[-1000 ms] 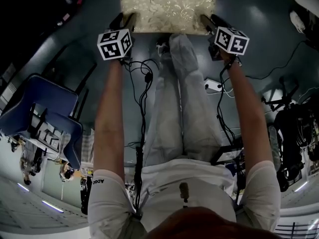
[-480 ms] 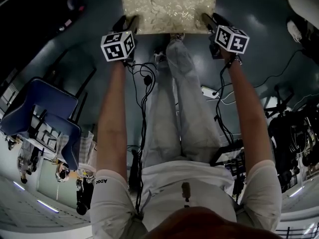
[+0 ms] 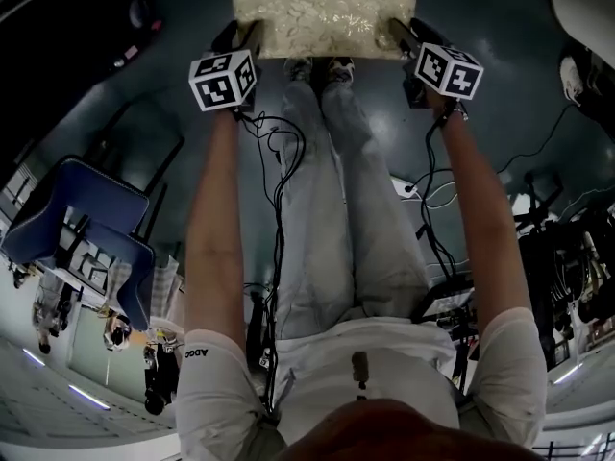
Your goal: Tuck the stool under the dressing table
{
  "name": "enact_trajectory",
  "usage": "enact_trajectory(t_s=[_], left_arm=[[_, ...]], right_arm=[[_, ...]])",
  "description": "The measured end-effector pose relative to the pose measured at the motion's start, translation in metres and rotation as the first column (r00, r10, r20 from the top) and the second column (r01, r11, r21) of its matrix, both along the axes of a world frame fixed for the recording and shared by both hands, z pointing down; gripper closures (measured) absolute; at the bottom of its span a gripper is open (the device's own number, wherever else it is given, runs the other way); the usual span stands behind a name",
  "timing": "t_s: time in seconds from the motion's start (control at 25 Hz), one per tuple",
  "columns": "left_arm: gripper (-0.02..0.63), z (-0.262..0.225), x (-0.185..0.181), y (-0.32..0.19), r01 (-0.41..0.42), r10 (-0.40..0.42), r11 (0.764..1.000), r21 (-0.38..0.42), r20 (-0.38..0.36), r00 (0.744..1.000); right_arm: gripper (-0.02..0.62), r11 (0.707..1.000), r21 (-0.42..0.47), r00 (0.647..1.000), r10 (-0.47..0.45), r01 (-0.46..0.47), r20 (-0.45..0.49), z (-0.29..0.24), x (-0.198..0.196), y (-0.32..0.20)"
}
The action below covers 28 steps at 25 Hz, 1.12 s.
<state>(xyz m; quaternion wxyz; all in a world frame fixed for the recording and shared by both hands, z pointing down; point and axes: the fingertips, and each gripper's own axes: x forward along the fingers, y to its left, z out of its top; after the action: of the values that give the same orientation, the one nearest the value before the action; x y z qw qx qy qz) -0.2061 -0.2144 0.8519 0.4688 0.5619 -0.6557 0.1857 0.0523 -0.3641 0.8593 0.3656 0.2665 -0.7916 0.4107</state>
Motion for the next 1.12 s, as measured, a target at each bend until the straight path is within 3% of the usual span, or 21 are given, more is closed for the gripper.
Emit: enact_trajectory(t_s=[0.92, 1.12], left_arm=[[0.410, -0.008, -0.065, -0.145, -0.046, 0.043, 0.994, 0.099, 0.031, 0.999], [0.410, -0.003, -0.093, -0.182, -0.040, 0.035, 0.989, 0.144, 0.037, 0.999]], right_arm=[[0.388, 0.990, 0.105, 0.995, 0.092, -0.095, 0.031, -0.006, -0.058, -0.136], [0.388, 0.982, 0.142, 0.992, 0.117, -0.123, 0.051, -0.005, -0.087, -0.174]])
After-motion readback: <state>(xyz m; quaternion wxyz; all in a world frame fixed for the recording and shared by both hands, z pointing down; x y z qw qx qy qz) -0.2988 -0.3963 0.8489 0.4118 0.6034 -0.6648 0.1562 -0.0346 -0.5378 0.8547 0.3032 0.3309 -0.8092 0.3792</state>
